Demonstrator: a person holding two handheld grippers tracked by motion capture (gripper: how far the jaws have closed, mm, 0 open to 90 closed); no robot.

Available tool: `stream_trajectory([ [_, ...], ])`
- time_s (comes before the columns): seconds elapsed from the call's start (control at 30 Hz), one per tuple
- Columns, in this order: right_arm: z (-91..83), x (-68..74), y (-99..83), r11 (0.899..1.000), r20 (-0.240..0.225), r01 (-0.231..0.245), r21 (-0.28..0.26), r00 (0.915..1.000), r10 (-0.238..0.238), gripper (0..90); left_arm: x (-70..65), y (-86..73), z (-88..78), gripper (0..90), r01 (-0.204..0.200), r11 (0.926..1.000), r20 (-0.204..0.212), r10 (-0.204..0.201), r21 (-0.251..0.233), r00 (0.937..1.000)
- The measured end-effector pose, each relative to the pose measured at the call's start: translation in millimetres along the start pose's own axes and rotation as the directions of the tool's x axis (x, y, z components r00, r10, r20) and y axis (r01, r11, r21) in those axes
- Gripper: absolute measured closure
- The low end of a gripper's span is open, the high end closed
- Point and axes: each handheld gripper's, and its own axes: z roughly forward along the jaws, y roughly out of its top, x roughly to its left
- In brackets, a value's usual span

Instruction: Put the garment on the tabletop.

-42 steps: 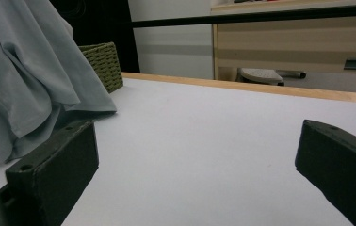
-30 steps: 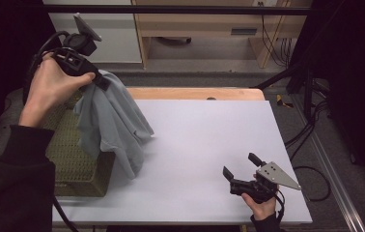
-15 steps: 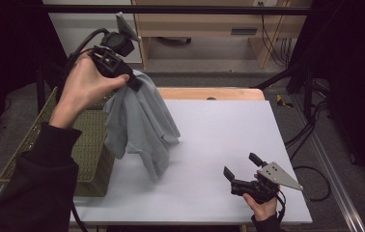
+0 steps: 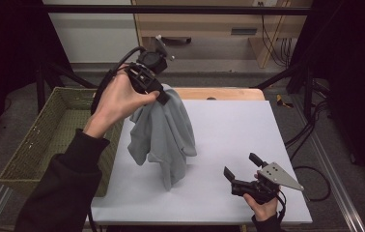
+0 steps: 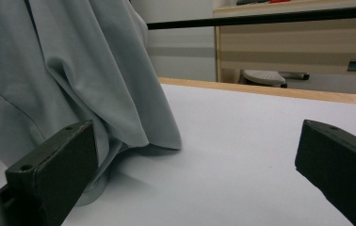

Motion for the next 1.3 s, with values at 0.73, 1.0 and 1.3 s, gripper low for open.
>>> stream_trajectory([
  [0.73, -1.2, -1.1, -0.3, 1.000, 0.001, 0.008, 0.007, 1.0000, -0.008, 0.2, -19.7, -9.1, 81.6, 83.4, -0.084, 0.9953, 0.098, 0.079, 0.049, 0.9921],
  [1.0, -0.5, -0.7, -0.9, 1.000, 0.001, 0.009, 0.009, 1.0000, -0.009, 0.2, -23.6, -16.9, 99.2, 83.2, -0.091, 0.9952, 0.122, 0.086, 0.036, 0.9889],
  [1.3, -0.3, -1.0, -1.0, 1.000, 0.001, 0.016, 0.012, 0.9999, -0.016, 0.2, -27.2, -25.3, 125.8, 82.8, -0.096, 0.9941, 0.141, 0.088, 0.051, 0.9861],
])
